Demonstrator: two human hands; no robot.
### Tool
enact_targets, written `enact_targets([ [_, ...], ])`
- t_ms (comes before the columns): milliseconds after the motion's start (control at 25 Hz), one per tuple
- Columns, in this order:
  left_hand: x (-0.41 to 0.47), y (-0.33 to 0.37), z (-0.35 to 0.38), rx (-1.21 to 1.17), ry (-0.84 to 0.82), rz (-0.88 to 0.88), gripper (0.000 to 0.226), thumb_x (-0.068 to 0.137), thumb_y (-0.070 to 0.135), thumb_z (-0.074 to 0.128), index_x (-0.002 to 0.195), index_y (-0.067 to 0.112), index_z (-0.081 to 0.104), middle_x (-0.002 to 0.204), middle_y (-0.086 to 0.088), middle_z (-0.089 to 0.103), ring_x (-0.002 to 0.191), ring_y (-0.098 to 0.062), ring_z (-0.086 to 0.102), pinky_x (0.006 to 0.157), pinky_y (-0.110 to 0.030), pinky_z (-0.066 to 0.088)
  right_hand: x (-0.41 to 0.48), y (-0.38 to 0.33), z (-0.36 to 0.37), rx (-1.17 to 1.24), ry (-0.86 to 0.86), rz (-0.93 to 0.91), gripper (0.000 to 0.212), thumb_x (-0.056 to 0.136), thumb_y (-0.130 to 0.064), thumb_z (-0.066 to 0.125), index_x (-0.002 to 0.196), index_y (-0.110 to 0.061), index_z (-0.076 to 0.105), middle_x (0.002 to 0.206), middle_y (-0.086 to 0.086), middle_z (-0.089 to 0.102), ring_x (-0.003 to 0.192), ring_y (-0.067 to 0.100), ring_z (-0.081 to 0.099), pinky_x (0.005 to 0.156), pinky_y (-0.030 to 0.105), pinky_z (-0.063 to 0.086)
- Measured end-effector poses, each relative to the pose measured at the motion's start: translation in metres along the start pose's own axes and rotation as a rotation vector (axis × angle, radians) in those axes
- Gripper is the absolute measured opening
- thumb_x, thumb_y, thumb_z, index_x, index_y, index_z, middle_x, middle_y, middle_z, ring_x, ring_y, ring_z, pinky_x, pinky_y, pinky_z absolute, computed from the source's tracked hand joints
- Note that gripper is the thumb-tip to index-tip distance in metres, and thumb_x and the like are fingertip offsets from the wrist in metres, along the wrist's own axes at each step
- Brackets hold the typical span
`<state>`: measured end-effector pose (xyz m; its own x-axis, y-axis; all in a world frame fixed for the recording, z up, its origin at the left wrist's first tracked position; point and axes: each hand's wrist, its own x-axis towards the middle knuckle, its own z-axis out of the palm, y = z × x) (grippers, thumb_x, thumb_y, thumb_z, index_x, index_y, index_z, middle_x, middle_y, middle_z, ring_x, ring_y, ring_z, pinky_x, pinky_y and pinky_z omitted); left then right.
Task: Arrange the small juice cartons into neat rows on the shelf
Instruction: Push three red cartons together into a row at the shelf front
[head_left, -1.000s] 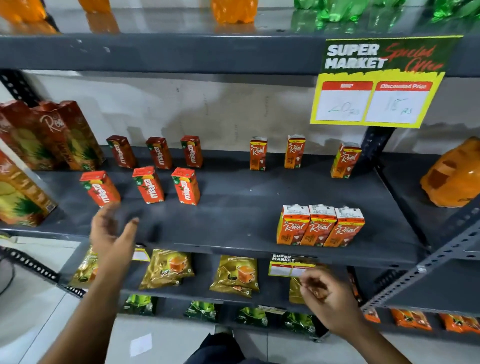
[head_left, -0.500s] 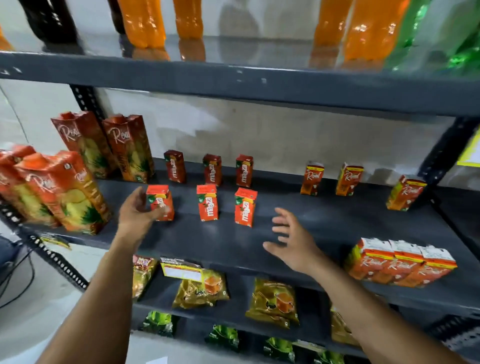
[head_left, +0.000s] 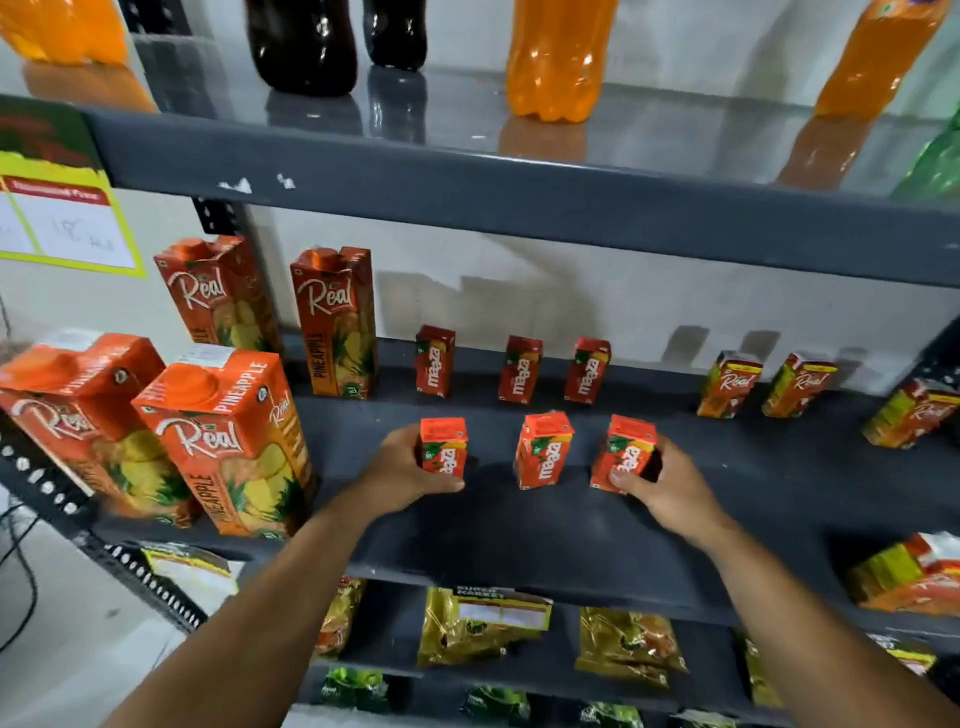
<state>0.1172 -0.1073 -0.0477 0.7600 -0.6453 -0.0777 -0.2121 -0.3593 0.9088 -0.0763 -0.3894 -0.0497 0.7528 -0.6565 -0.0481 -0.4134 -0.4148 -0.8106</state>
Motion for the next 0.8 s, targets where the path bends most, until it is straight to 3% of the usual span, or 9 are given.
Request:
enact_targets([
  [80,0.008,0.002,0.011,0.021,0.003,-0.024,0.05,0.058,0.021,0.091,0.081,0.041,0.051,0.082,0.023,0.056,0.062,0.017,0.056,0.052,-0.006,0.044,0.005,-0.002,-0.004,-0.001,-0.094,0.036,0.046,0.076,-0.02,0.079,0.116,-0.024,0.057,0.105,-0.003,0.07,0.098,0.015,0.065,0.088,0.035,0.047],
  [160,0.016,0.002,0.024,0.023,-0.021,-0.017,0.045,0.057,0.031,0.09,0.083,0.042,0.054,0.082,0.023,0.06,0.067,0.015,0.058,0.057,-0.008,0.041,0.012,-0.007,-0.004,-0.011,-0.181,0.071,0.045,0.079,-0.018,0.077,0.118,-0.021,0.057,0.105,-0.005,0.069,0.101,0.014,0.065,0.092,0.035,0.046],
  [280,0.027,0.002,0.037,-0.021,-0.082,-0.005,0.05,0.059,0.031,0.089,0.103,0.031,0.064,0.098,0.01,0.071,0.085,-0.002,0.065,0.078,-0.027,0.053,0.021,-0.018,0.003,-0.012,-0.265,0.082,0.043,0.08,-0.014,0.076,0.117,-0.024,0.057,0.106,-0.006,0.069,0.101,0.011,0.064,0.096,0.036,0.045],
  [360,0.03,0.004,0.043,-0.036,-0.109,0.017,0.053,0.06,0.029,0.088,0.108,0.027,0.064,0.101,0.007,0.072,0.087,-0.004,0.066,0.084,-0.032,0.054,0.022,-0.025,0.013,0.002,-0.3,0.059,0.039,0.081,-0.009,0.074,0.109,-0.03,0.058,0.106,-0.009,0.069,0.102,0.009,0.063,0.097,0.034,0.043],
  [520,0.034,0.006,0.054,-0.059,-0.17,0.041,0.053,0.061,0.025,0.088,0.108,0.029,0.063,0.103,0.009,0.072,0.089,-0.001,0.066,0.087,-0.032,0.053,0.025,-0.032,0.03,0.01,-0.362,0.021,0.036,0.082,-0.005,0.071,0.098,-0.034,0.055,0.106,-0.013,0.065,0.098,-0.001,0.06,0.098,0.031,0.04],
  [640,0.033,0.006,0.053,-0.069,-0.185,0.047,0.052,0.061,0.025,0.088,0.106,0.031,0.063,0.101,0.011,0.072,0.088,0.0,0.067,0.087,-0.033,0.054,0.024,-0.03,0.038,0.002,-0.351,0.021,0.036,0.082,-0.005,0.072,0.097,-0.033,0.055,0.104,-0.013,0.066,0.107,0.013,0.062,0.1,0.032,0.042],
  [800,0.024,0.01,0.05,-0.072,-0.176,0.016,0.052,0.052,0.029,0.091,0.093,0.04,0.06,0.091,0.019,0.069,0.08,0.008,0.064,0.073,-0.022,0.052,0.003,-0.028,0.049,0.038,-0.281,-0.005,0.042,0.071,-0.012,0.083,0.098,-0.034,0.06,0.098,-0.015,0.071,0.098,0.006,0.066,0.091,0.034,0.051],
])
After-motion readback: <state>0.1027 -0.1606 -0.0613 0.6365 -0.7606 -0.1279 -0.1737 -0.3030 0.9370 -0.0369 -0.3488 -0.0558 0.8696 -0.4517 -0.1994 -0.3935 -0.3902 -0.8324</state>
